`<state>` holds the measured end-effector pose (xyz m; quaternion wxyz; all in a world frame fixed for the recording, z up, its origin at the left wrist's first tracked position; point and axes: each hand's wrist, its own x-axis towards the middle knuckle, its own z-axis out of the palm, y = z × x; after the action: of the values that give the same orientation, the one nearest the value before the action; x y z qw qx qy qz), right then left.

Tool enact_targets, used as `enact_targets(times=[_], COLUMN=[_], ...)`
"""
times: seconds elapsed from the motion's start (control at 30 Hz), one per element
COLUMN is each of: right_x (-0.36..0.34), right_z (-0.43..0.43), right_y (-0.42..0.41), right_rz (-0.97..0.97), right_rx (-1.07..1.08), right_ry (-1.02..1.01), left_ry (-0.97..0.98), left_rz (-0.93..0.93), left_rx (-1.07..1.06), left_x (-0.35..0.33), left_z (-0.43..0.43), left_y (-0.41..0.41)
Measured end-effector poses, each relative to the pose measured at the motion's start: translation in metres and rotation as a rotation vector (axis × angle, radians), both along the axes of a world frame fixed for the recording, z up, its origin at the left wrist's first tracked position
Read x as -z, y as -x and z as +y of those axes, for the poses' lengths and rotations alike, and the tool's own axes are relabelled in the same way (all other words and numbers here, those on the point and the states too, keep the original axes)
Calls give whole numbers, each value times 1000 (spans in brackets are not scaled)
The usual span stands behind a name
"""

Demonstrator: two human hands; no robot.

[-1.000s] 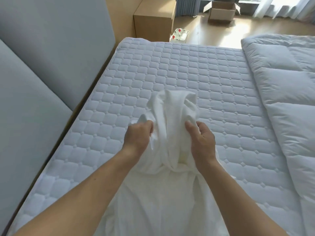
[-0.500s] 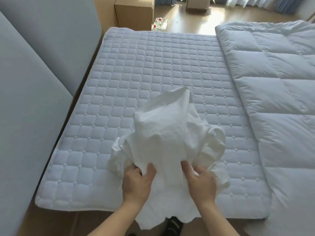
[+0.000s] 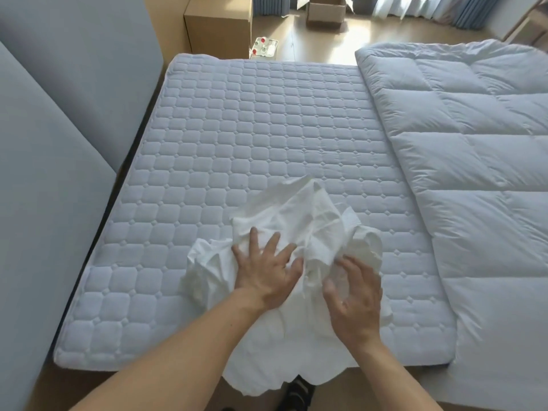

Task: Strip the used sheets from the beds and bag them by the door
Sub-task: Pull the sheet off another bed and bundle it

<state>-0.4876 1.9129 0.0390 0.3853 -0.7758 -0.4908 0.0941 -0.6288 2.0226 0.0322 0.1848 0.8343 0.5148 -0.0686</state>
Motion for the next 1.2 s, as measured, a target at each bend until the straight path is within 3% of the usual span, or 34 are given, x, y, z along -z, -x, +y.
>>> enact_targets(times=[0.07, 0.1, 0.27, 0.37, 0.53, 0.77, 0.93, 1.07, 1.2], right_x=[-8, -9, 37, 77, 118, 139, 136, 131, 125], right_z=[22, 33, 53, 29, 6, 36, 50, 59, 64], right_y=[-5, -4, -8, -10, -5, -16, -30, -37, -39], right_rz=[-71, -122, -265, -209, -22, 198, 282, 321, 360], right_rx=[-112, -190, -355, -269, -155, -97, -48, -75, -148], right_ry=[-47, 28, 742, 922, 915, 873, 929, 961, 979], left_ry=[-9, -28, -108, 13, 170, 177, 319, 270, 310], left_rz=[37, 35, -29, 35, 122, -28, -227, -304, -381], left_rx=[-12, -15, -142, -366, -536, -764, -914, -1013, -982], left_x=[14, 18, 46, 77, 123, 144, 144, 137, 125], left_z=[-10, -17, -52, -76, -87, -63, -45, -40, -37], left_y=[9, 12, 24, 37, 47, 43, 47, 41, 38])
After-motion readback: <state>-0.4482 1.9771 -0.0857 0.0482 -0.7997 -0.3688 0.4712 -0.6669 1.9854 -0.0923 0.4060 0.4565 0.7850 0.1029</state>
